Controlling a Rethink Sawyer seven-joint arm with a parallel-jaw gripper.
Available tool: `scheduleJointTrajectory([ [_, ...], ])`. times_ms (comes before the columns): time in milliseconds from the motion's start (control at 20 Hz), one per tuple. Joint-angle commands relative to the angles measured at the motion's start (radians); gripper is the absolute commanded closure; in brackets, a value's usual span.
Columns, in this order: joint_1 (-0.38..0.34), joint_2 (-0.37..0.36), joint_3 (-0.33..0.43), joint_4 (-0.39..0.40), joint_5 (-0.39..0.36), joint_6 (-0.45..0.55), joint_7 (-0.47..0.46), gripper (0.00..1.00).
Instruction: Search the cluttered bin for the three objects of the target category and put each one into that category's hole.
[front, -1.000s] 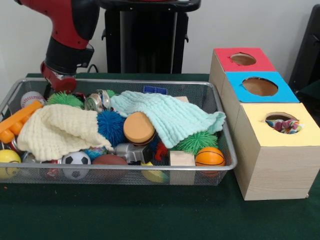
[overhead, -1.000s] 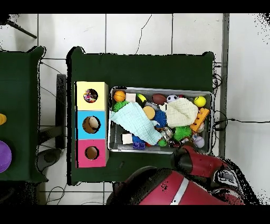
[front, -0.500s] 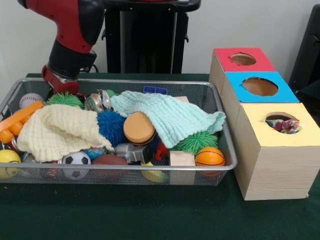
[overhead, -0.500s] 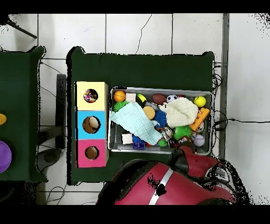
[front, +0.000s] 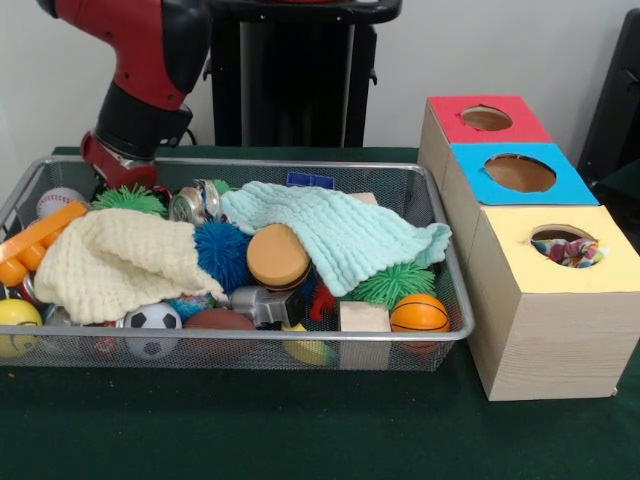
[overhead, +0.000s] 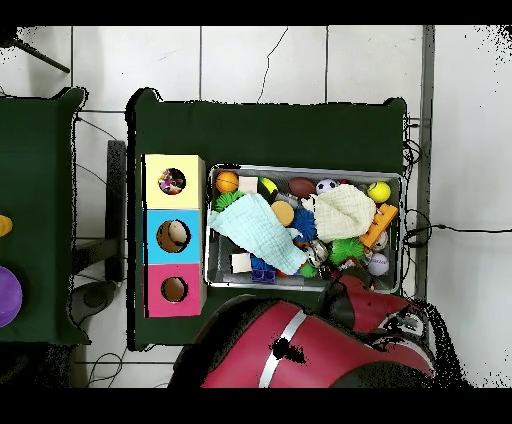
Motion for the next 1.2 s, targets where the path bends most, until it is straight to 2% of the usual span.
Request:
scheduleJointTrajectory([
  [50, -0.022, 0.035, 0.016, -0.059, 0.038, 0.02, 0.045, 1.0],
  [300, -0.044, -0.191, 0.085, 0.031, -0.046, 0.177, -0.001, 1.0],
  [450, -0.055, -0.285, 0.114, 0.06, -0.063, 0.272, -0.036, 1.0],
  [650, -0.057, -0.329, 0.131, 0.073, -0.073, 0.323, -0.045, 1.0],
  [900, -0.088, -0.35, 0.191, 0.088, -0.088, 0.316, -0.029, 1.0],
  [1000, -0.125, -0.369, 0.251, 0.11, -0.095, 0.315, -0.029, 1.0],
  [1050, -0.173, -0.386, 0.319, 0.138, -0.1, 0.321, -0.033, 1.0],
  [1200, -0.26, -0.414, 0.446, 0.192, -0.093, 0.359, -0.044, 1.0],
])
